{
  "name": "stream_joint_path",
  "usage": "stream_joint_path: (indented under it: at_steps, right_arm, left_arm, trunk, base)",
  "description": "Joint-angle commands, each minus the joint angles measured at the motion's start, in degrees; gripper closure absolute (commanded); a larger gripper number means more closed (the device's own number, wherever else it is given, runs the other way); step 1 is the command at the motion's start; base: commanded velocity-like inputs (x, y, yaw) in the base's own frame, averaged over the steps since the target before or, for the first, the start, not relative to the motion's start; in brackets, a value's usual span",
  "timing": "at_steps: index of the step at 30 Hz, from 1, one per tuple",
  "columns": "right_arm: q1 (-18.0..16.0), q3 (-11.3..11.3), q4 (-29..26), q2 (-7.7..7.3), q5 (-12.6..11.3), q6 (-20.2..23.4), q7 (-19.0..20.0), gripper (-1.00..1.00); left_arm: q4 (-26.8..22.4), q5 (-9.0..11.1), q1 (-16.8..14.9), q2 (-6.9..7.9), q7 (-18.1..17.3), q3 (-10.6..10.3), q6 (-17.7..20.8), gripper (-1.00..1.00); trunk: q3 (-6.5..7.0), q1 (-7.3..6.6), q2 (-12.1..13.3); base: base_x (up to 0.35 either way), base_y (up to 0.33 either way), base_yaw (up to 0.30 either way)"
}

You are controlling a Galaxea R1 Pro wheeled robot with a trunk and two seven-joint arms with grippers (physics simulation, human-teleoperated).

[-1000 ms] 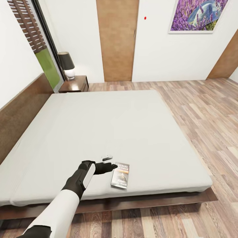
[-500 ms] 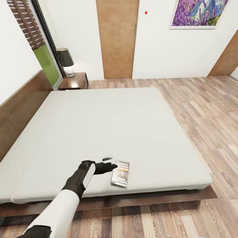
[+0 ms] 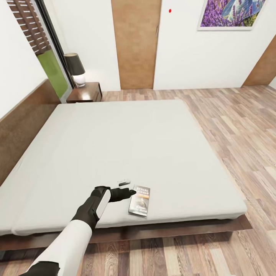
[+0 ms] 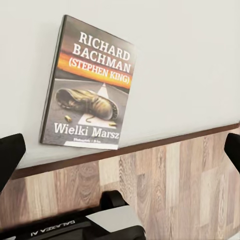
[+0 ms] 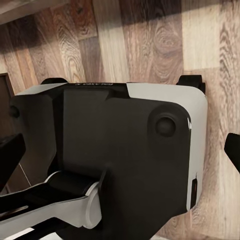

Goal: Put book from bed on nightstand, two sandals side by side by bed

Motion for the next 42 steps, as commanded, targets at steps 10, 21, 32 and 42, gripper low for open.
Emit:
stream_joint_path:
  at_steps: [10,21,32,42]
  right_arm:
    - [-0.1,-0.2,0.2,-0.02,-0.1,-0.2,0.3,-1.0]
    - [-0.1,-0.2,0.2,-0.02,-0.1,-0.2,0.4,-1.0]
    - [-0.1,-0.2,0.2,-0.02,-0.1,-0.2,0.4,-1.0]
    - [-0.1,-0.2,0.2,-0.02,-0.1,-0.2,0.4,-1.0]
  left_arm:
    - [-0.1,0.2,0.0,0.0,0.0,0.1,-0.2,-1.0]
    - [-0.1,0.2,0.0,0.0,0.0,0.1,-0.3,-1.0]
    - [-0.1,2.1,0.0,0.0,-0.2,0.1,-0.2,-1.0]
    - [-0.1,4.0,0.0,0.0,-0.2,0.0,-0.4,-1.0]
  trunk:
    - [-0.1,0.05,-0.1]
    - [-0.1,0.05,-0.1]
    - [-0.1,0.05,-0.1]
    - [-0.1,0.05,-0.1]
  base:
    - [0.197,0.0,0.0]
    - [0.049,0.0,0.0]
    - [0.098,0.0,0.0]
    - [0.003,0.0,0.0]
